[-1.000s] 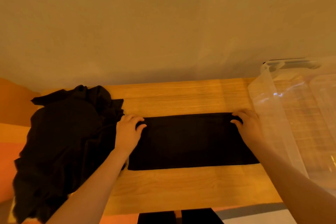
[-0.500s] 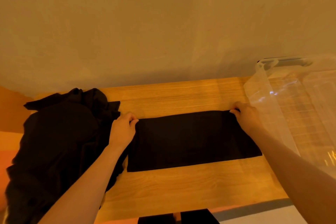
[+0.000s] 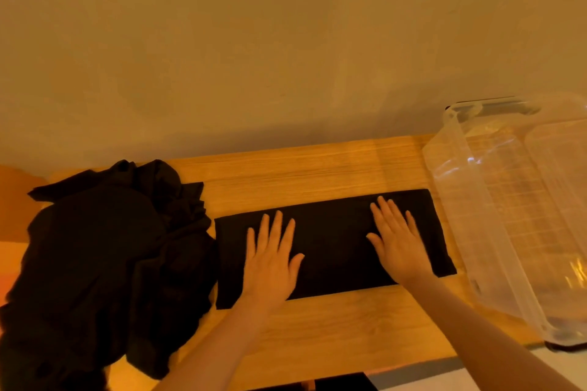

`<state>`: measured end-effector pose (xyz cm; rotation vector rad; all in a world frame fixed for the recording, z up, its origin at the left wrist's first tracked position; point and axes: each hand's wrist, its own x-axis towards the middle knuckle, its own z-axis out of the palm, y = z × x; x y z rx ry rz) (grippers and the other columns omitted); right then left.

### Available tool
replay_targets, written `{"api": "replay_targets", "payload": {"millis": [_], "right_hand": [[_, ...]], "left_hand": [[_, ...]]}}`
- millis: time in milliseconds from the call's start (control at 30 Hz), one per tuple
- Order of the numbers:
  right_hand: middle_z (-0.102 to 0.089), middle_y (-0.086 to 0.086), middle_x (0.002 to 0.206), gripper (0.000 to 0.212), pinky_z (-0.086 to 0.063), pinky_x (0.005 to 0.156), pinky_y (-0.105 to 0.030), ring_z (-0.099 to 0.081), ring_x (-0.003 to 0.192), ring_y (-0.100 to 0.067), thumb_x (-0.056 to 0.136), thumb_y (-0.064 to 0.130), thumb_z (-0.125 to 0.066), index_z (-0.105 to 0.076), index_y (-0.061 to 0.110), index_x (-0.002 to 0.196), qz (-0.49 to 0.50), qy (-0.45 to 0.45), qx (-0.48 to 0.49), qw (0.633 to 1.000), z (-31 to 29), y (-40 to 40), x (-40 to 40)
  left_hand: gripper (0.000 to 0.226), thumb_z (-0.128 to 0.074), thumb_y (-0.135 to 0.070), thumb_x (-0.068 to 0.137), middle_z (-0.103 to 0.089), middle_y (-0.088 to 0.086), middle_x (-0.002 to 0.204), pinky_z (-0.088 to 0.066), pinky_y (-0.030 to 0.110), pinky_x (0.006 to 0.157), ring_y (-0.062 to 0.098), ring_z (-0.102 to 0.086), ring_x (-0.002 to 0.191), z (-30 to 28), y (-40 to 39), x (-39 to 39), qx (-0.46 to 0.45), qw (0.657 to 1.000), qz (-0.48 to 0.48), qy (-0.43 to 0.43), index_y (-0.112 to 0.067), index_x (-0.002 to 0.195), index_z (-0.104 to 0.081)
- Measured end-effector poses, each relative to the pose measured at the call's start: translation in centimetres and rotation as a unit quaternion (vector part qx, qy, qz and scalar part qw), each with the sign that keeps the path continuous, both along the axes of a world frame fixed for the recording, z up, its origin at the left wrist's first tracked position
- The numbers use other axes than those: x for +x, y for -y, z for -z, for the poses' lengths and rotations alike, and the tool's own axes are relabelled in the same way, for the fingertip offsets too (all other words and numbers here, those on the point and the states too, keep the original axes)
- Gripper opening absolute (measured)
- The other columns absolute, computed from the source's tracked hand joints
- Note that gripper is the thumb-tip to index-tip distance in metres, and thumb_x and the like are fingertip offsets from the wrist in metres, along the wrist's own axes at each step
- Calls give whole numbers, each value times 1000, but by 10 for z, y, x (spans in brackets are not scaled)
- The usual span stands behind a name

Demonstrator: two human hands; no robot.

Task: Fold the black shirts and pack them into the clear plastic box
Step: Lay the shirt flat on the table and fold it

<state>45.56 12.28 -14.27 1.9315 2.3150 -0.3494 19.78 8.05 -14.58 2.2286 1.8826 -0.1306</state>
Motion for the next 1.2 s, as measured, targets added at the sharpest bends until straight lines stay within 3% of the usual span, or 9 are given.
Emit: {"api": "replay_targets", "payload": {"millis": [200,267,367,500,633,900,1033,1100,1200], "right_hand": [[-1,0,153,79,-4,114,-37,3,141,-15,83,65,16,-1,16,143,90,-20,-25,995,2,12,38],[1,-4,155,71,-2,116,-39,7,141,-16,88,62,5,4,16,142,148,-34,-39,988,-1,36,21],[9,-7,157,68,4,116,-41,12,143,-21,97,44,-29,10,16,145,216,-95,-90,968,-19,64,-15],[7,1,153,64,2,115,-33,12,142,-14,93,52,-12,5,20,146,57,-110,-10,992,-36,43,-5],[-32,-5,149,57,-19,111,-38,-23,139,-20,99,45,-2,-23,16,143,-121,-21,-47,991,-17,14,23],[-26,-13,149,65,-16,109,-38,-15,139,-25,97,52,-6,-11,11,148,2,-71,-96,993,-1,114,13],[16,-1,152,82,5,116,-34,18,141,-18,81,72,12,12,19,143,-10,-135,-140,981,-11,136,13],[5,-1,155,77,-5,116,-34,4,144,-19,87,68,-3,-1,18,146,7,-163,-110,980,-20,122,24],[-44,-8,140,45,-29,101,-24,-40,129,-24,95,29,-49,-47,8,135,98,-214,-62,970,-35,102,37]], "left_hand": [[64,-16,-54,90,-22,9,154,-10,55,109,29,-9,142,4,-46,-19,-21,999,39,-23,-25,146,-19],[64,-7,-57,87,-9,5,157,2,51,111,24,6,142,5,-71,-29,-7,993,110,-34,-29,145,-3],[63,-36,-47,94,-22,12,154,-4,54,112,32,-10,143,-7,-99,-30,48,990,107,-84,-23,146,-12],[68,-28,-44,97,8,16,156,12,49,110,33,12,143,-34,-69,22,31,997,-73,-15,-15,148,4],[69,-18,-53,96,15,16,155,7,51,113,34,16,142,-26,-10,75,-66,988,-137,29,-18,148,9],[65,-18,-56,94,14,8,156,9,49,113,26,20,141,-5,-21,56,-42,992,104,-53,-29,143,15],[66,-21,-54,94,15,7,155,10,48,112,22,24,136,-11,-21,42,-23,989,130,-68,-26,141,15],[65,-28,-48,94,-9,14,155,-6,51,112,27,4,142,-16,9,47,41,996,83,-2,-17,147,-8],[58,-31,-42,90,-32,11,149,-16,50,115,25,-15,140,-15,87,69,57,994,44,77,-14,140,-32]]}}
